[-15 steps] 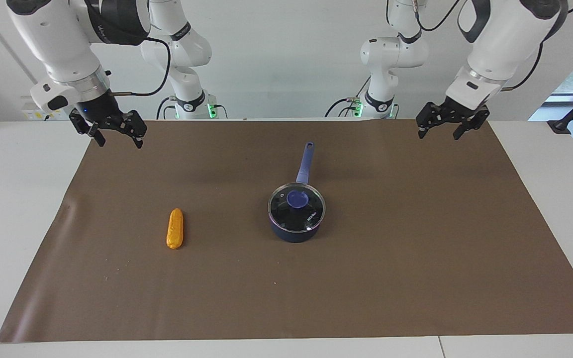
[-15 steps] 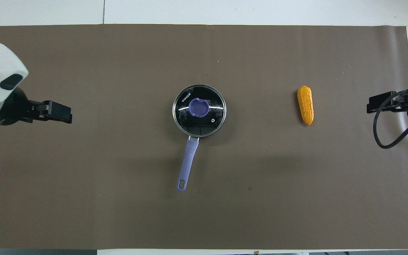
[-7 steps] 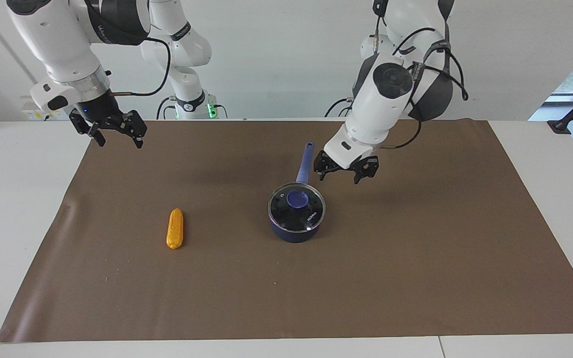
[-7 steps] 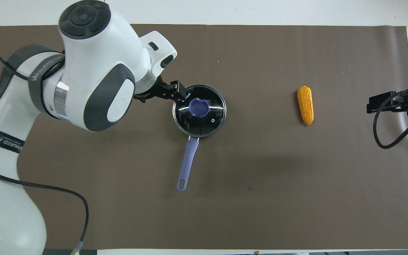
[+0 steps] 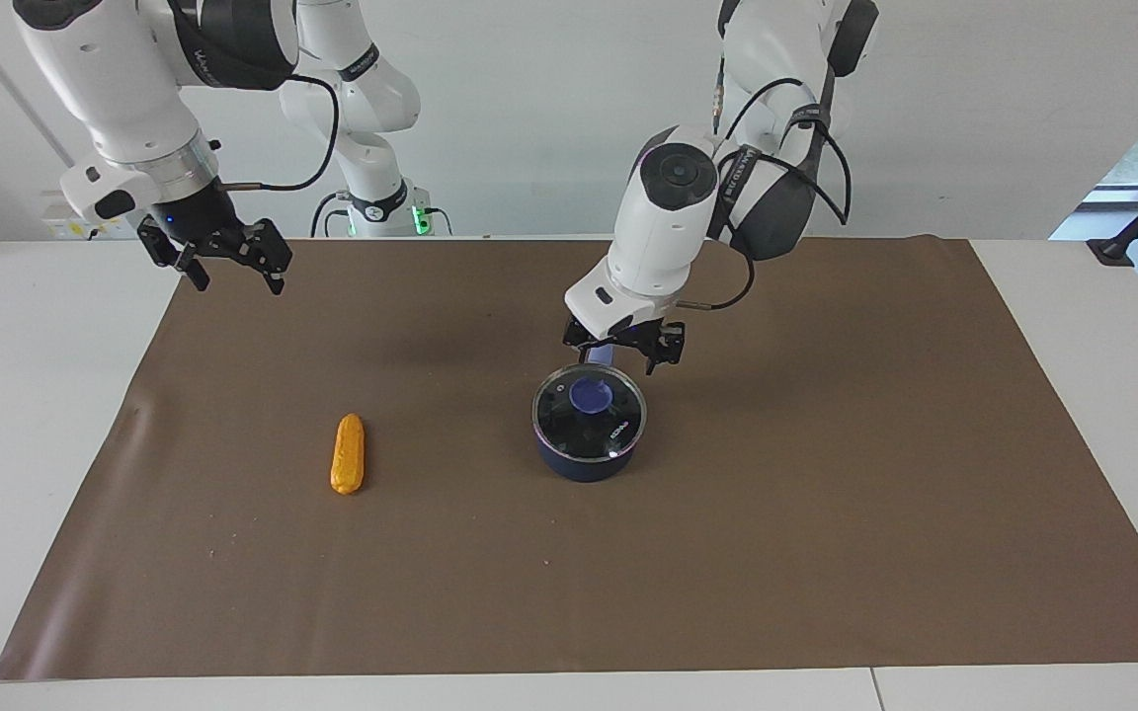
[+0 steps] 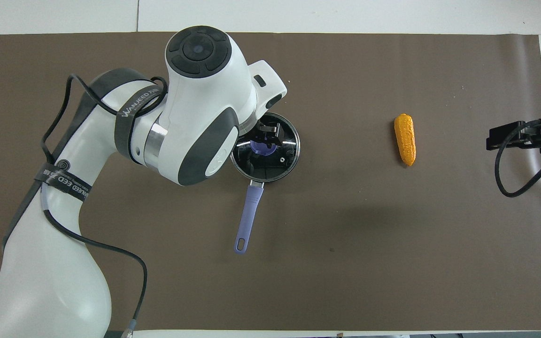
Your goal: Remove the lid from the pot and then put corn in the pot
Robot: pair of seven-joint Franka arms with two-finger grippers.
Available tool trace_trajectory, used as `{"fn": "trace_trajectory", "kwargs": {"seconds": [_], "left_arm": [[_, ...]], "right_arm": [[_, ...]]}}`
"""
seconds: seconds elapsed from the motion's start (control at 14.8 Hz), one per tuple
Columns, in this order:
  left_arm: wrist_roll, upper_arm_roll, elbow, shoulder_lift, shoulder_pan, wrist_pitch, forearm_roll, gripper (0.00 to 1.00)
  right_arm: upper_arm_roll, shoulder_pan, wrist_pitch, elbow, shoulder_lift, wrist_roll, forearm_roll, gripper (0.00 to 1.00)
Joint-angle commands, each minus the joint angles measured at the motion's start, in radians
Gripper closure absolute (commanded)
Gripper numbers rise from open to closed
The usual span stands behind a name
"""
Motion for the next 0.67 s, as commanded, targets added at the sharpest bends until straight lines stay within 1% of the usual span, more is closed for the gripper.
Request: {"fn": "trace_trajectory", "kwargs": {"seconds": [0.0,0.2,0.4,0.61], "left_arm": [[0.008,0.014,0.031,0.066,-0.045,0.049,0.039,0.00],[0.011,0.011,0.031,0.076,-0.044,0.066,0.038,0.00],[0.011,0.011,0.005,0.080,-0.045,0.110,0.050,0.00],[0.013,0.013,0.000,0.082,-0.044,0.118,0.051,0.00]], "right_arm": [[0.011,-0.022,-0.021,0.003,-0.002,-0.028,0.022,0.00],[0.011,-0.022,-0.021,0.003,-0.002,-0.028,0.022,0.00],[0.011,-0.022,-0.021,0.003,-0.002,-0.028,0.022,0.00],[0.013,-0.019,-0.060,0.003,-0.002,-0.029,0.023,0.00]]}}
